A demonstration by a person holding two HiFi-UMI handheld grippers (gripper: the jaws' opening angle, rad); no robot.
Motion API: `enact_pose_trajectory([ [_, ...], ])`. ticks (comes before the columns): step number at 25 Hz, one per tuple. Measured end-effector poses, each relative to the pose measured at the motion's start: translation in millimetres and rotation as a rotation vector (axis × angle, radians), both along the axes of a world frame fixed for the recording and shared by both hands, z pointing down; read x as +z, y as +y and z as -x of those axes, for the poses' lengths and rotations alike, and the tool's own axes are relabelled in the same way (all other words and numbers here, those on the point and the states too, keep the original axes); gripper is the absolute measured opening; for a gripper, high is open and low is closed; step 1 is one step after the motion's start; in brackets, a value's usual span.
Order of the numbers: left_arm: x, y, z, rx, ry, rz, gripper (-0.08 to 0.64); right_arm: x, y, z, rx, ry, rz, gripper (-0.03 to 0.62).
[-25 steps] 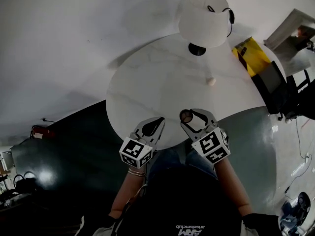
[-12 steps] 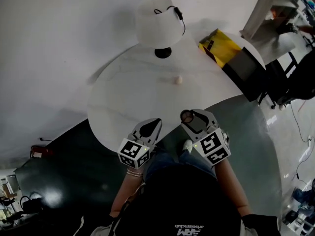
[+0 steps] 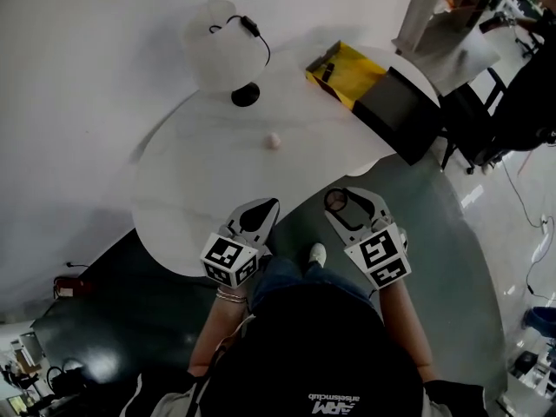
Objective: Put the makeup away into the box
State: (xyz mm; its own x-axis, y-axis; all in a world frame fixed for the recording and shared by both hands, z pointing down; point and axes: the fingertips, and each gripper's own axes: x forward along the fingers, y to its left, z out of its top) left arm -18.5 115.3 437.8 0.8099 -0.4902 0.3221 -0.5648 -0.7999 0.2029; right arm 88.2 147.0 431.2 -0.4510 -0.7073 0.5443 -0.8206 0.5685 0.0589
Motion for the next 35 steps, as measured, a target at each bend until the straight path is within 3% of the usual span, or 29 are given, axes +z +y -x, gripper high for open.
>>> enact_pose_trajectory([
  [13, 6.1, -13.6, -64.2, 0.129, -0.006, 0.026, 0.017, -8.9, -4.6, -80.0, 0.168, -0.005, -0.019, 0.222],
  [35, 0.4, -123.5, -190.6, 0.215, 0.025, 0.032, 0.017, -27.8, -116.1, -192.8, 0.229, -0.039, -0.035, 0.222],
])
